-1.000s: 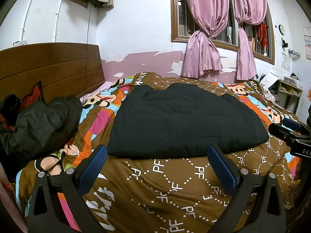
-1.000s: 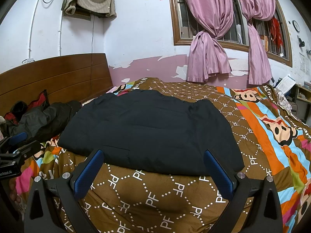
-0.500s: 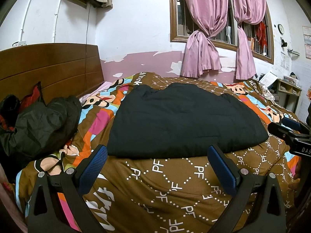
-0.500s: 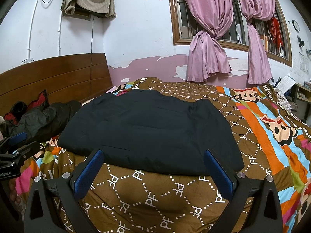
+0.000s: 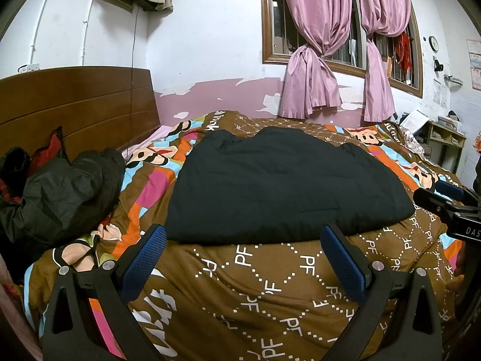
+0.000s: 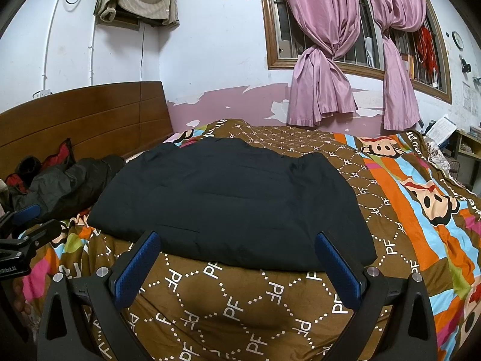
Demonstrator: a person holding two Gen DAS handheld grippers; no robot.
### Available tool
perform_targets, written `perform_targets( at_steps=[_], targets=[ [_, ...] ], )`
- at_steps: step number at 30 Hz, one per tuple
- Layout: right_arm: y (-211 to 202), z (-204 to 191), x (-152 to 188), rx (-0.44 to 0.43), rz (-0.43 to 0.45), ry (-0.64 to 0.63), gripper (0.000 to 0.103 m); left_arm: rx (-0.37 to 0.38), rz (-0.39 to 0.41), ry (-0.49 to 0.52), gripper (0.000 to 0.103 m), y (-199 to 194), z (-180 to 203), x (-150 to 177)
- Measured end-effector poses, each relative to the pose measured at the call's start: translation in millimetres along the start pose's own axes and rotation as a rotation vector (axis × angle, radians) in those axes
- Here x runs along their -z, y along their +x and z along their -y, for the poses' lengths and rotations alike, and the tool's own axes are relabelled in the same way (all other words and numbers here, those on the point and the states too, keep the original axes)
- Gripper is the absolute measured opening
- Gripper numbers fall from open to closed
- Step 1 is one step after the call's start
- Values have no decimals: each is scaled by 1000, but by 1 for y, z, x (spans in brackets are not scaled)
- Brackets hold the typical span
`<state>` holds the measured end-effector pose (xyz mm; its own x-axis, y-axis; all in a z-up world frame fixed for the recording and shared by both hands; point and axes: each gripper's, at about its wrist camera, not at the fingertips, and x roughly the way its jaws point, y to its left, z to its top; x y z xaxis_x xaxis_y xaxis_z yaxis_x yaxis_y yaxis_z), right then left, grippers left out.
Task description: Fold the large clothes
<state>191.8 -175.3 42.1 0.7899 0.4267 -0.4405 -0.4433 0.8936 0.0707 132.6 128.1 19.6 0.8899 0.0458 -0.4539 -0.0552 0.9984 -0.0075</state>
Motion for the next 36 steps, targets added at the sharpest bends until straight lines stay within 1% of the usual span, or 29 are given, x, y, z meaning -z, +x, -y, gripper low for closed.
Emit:
perform_targets(
  at_steps=[36],
  targets=[
    [1,6,1,9,-6,4,103,1,-4,-4,101,0,-1,-1]
  ],
)
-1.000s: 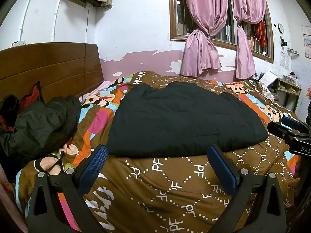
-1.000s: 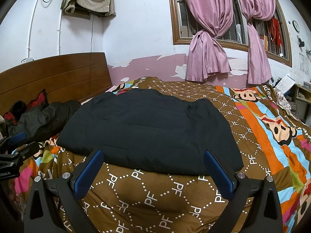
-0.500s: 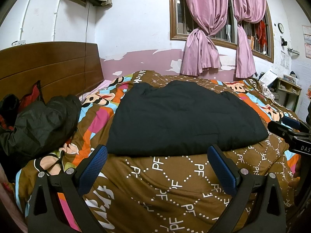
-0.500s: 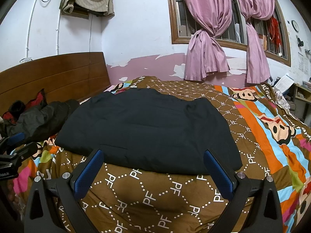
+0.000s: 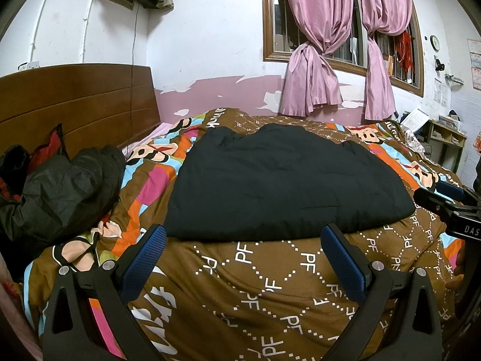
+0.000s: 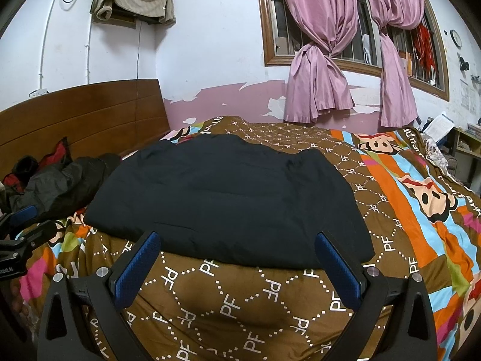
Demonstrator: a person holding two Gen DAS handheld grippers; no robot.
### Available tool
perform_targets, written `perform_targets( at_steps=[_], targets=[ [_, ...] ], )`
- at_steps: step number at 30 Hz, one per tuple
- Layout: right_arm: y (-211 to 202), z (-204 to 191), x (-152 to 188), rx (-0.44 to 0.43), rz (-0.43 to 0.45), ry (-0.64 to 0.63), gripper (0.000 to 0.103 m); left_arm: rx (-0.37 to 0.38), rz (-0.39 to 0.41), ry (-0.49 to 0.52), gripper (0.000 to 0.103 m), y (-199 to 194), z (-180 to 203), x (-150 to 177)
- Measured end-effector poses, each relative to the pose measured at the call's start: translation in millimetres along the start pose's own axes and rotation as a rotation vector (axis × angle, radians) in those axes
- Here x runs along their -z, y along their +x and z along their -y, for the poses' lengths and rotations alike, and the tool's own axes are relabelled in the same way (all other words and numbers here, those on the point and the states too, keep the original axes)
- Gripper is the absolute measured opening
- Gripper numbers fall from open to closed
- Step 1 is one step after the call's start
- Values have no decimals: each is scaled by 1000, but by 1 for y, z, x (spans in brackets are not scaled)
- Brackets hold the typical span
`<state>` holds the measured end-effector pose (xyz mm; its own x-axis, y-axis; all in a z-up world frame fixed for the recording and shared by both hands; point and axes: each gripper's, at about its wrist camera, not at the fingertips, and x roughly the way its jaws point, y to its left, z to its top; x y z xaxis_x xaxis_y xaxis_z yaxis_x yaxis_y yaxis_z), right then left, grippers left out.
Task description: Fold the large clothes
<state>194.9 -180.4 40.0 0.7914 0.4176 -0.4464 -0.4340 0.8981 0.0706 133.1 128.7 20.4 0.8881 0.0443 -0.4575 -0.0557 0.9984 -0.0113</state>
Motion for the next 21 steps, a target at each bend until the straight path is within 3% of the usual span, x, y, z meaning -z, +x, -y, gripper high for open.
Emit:
perform_targets(
  at_steps=[21],
  targets=[
    [1,7,9,9,-13,7,103,-14,-5,23,101,-2,-5,7]
  ],
)
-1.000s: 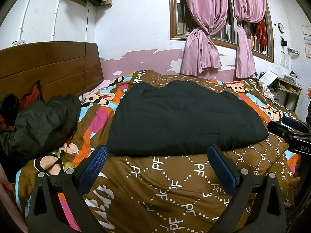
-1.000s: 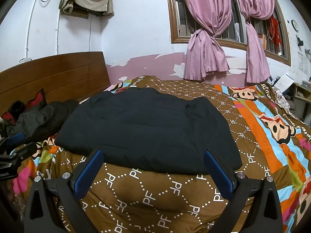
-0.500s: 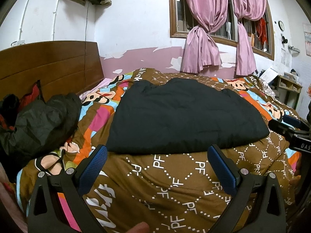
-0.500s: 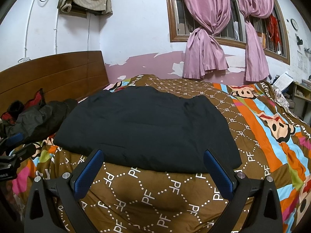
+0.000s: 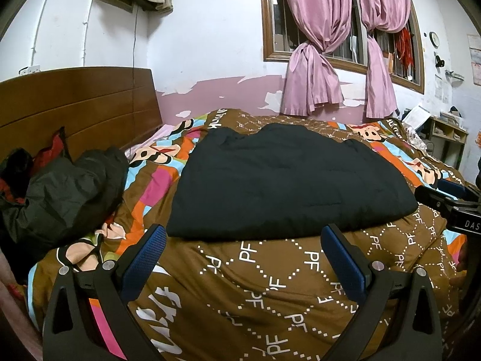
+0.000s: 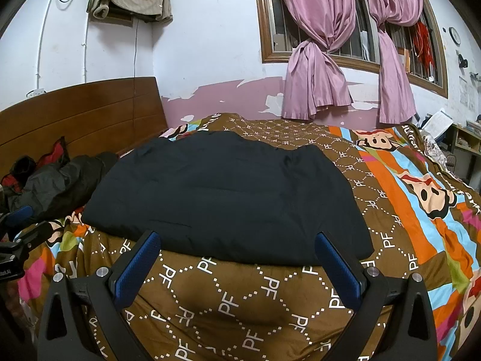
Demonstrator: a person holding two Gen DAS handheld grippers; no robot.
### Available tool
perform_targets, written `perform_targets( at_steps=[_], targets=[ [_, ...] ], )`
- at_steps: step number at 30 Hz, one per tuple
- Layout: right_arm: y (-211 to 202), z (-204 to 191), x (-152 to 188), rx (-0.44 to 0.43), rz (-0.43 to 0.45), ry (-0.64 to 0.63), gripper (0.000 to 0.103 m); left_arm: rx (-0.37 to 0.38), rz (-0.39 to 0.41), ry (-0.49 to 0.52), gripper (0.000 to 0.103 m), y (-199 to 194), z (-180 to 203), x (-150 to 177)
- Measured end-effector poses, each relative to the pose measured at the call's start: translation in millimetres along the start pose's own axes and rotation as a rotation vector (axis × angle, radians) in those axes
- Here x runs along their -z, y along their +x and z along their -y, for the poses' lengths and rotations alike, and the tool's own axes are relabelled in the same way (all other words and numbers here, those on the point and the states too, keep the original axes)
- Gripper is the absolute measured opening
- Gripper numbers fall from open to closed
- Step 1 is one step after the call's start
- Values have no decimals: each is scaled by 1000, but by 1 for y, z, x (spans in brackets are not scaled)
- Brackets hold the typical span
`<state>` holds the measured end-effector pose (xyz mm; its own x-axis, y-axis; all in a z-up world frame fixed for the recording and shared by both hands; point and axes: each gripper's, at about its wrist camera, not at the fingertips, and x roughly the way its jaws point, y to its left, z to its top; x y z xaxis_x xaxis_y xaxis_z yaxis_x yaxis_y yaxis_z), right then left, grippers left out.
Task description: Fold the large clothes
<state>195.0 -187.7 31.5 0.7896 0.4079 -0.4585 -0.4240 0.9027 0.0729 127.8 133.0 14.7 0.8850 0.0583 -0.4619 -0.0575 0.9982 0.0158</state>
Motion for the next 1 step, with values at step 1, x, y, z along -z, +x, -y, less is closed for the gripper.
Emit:
perform_targets(
  at_steps=[1],
  targets=[
    [1,-1,-1,1,0,0,103,-1,-3,-2,101,0,-1,1]
  ],
)
